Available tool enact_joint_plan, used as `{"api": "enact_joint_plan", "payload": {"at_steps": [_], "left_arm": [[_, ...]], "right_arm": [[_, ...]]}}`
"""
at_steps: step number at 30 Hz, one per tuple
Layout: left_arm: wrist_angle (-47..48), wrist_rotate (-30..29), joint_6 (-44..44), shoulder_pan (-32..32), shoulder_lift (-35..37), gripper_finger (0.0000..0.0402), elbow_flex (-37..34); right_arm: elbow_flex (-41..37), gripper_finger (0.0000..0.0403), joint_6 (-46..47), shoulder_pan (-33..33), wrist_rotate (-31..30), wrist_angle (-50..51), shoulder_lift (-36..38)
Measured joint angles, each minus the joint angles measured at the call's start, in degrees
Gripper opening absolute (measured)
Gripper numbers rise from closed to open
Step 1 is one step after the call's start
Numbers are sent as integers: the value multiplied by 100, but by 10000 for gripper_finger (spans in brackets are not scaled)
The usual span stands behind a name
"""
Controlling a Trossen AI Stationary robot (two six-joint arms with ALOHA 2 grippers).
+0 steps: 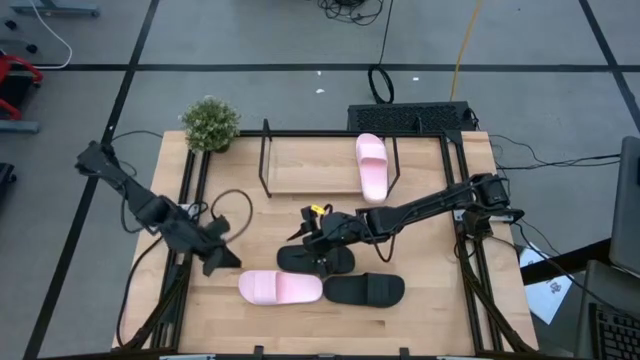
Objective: Pick and place slides into the shelf
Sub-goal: Put the pink slide on the shelf
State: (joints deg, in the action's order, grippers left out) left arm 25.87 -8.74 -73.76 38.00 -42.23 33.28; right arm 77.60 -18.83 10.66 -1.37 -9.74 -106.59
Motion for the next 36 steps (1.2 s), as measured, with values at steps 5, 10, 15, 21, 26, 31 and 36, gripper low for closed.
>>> {"api": "enact_joint_plan", "payload": {"at_steps": [5,10,15,21,26,31,36], "left_arm": [[-66,-61,-172,311,-329,74,-2],[-64,-384,-332,524,-194,74,-4],[-3,-681,-331,744,46,74,-4],[752,-681,-334,1116,438,74,-6],[994,-703,-335,1397,716,74,-7],[1005,-740,-330,1575,744,74,-7],[1004,-779,-338,1658,738,74,-7]], "right_arm": [[0,192,79,4,-11,-315,0],[545,192,271,57,-27,-393,-483],[1484,192,140,214,-71,310,-1125],[1966,192,267,455,-350,784,-1484],[2095,192,559,617,-612,833,-1902],[2129,192,683,699,-849,893,-2093],[2135,192,742,692,-914,1185,-2094]]}}
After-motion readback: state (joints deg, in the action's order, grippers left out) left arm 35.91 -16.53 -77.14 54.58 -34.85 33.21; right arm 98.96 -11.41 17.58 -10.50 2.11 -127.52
